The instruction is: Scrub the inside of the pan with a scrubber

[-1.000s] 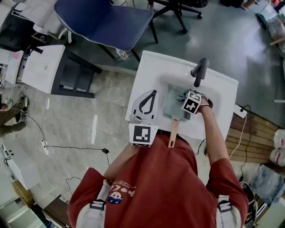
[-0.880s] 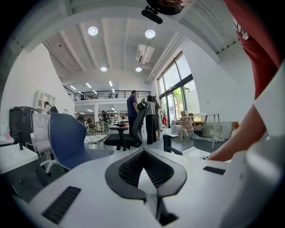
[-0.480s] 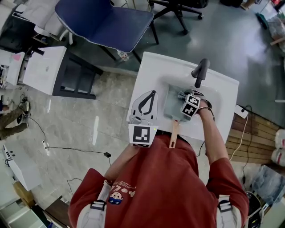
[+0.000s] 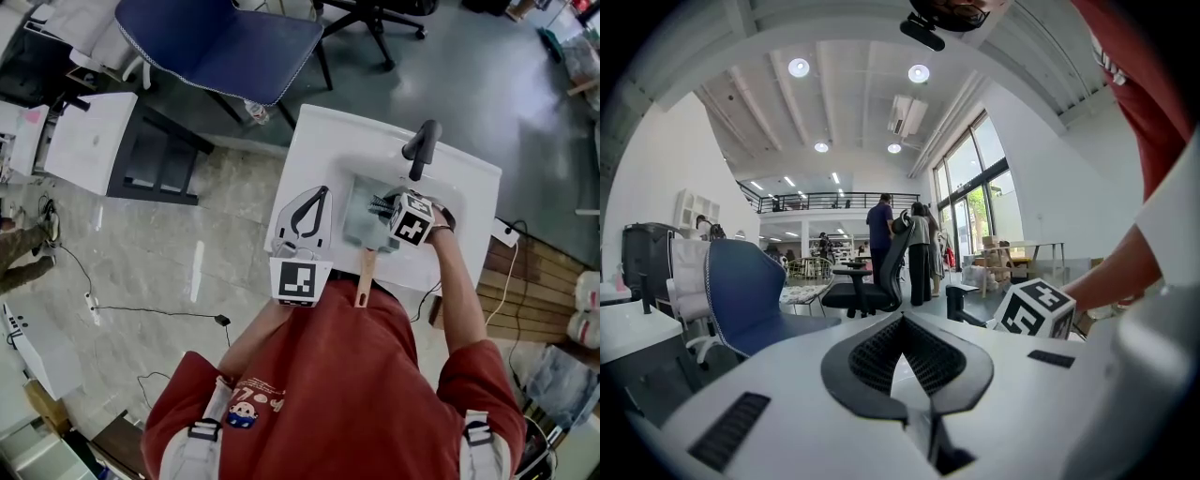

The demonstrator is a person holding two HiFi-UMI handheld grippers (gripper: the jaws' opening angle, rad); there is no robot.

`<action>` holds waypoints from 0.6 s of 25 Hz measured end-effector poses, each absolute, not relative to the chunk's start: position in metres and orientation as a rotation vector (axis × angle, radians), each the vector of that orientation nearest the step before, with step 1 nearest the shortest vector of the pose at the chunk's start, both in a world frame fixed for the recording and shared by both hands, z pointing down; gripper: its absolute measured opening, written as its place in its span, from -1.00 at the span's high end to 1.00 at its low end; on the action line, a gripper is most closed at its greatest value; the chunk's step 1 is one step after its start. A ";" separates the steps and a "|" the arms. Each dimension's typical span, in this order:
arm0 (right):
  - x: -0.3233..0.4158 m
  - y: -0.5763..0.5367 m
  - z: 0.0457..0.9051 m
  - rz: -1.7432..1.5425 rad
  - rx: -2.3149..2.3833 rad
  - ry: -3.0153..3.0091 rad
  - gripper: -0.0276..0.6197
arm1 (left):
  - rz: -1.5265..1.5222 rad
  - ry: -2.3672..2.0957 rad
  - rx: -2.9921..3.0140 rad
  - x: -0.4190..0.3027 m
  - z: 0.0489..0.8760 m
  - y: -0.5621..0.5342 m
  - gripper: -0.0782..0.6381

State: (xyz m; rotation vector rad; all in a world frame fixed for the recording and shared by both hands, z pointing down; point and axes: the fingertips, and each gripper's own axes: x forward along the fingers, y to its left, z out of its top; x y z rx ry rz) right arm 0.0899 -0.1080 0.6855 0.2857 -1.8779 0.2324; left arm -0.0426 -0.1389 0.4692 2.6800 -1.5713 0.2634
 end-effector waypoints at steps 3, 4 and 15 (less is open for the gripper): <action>0.076 -0.089 0.672 0.313 0.184 -1.909 0.44 | 0.261 -1.565 2.683 -0.041 0.470 -0.138 0.75; 0.073 -0.085 0.671 0.330 0.162 -1.912 0.44 | 0.259 -1.564 2.684 -0.040 0.470 -0.138 0.75; 0.072 -0.060 0.692 0.435 0.030 -1.858 0.44 | 0.255 -1.562 2.683 -0.040 0.468 -0.139 0.75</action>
